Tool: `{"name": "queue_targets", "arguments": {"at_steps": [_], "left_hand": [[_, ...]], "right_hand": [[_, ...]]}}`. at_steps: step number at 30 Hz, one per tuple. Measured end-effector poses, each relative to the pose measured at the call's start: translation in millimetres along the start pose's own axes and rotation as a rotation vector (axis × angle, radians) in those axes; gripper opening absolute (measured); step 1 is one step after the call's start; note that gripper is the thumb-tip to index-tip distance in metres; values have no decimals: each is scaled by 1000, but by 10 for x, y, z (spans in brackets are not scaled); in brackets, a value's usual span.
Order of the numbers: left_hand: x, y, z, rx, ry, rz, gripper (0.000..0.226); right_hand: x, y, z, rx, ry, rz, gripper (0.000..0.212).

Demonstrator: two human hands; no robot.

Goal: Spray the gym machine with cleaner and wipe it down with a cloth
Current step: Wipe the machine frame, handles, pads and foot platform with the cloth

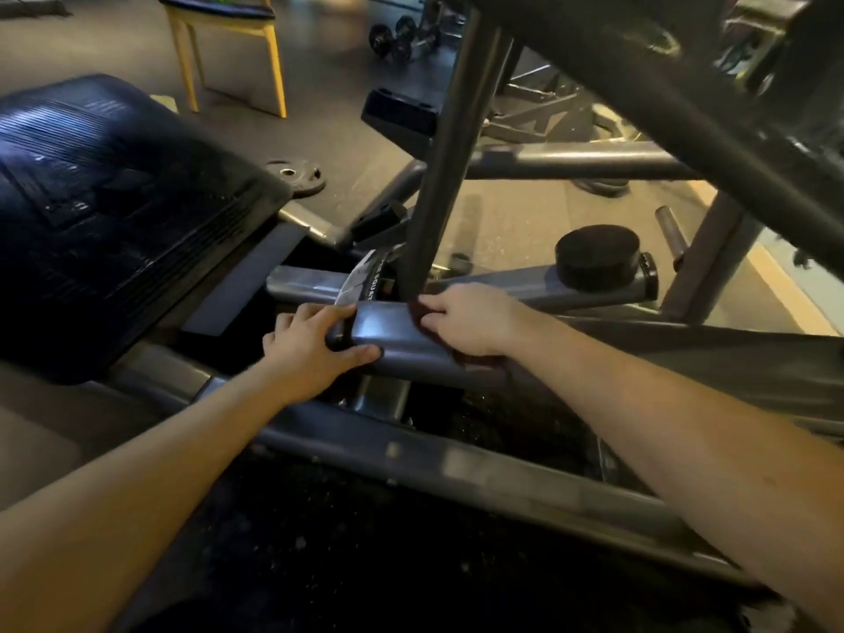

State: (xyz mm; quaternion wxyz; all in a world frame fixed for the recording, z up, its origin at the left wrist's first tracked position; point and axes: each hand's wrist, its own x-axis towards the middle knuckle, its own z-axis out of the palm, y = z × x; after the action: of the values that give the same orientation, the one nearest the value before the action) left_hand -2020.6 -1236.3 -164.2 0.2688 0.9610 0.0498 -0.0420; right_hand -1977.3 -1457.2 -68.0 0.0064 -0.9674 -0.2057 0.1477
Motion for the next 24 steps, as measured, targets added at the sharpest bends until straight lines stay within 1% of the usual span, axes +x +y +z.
{"name": "queue_targets", "arguments": {"at_steps": [2, 5, 7, 9, 12, 15, 18, 21, 24], "left_hand": [[2, 25, -13, 17, -10, -31, 86], [-16, 52, 34, -29, 21, -113, 92], [-42, 63, 56, -52, 39, -215, 97], [-63, 81, 46, -38, 25, -267, 97], [-80, 112, 12, -18, -3, -250, 93], [-100, 127, -12, -12, -11, -241, 94], [-83, 141, -32, -13, -23, -232, 96], [-75, 100, -24, -45, -24, -221, 98], [-62, 6, -21, -49, -18, -186, 99]], "right_hand": [[409, -211, 3, 20, -70, -98, 43], [903, -406, 46, 37, -170, -158, 39], [1057, -444, 26, 17, -230, -202, 38], [1109, -402, 15, 91, -262, -218, 37], [951, -288, -20, 160, -257, -283, 39], [690, -88, -124, 41, -274, -389, 45], [519, 25, -226, -15, -339, -360, 48], [627, -98, -132, -23, -296, -334, 50], [952, -373, -7, 79, -264, -302, 46]]}}
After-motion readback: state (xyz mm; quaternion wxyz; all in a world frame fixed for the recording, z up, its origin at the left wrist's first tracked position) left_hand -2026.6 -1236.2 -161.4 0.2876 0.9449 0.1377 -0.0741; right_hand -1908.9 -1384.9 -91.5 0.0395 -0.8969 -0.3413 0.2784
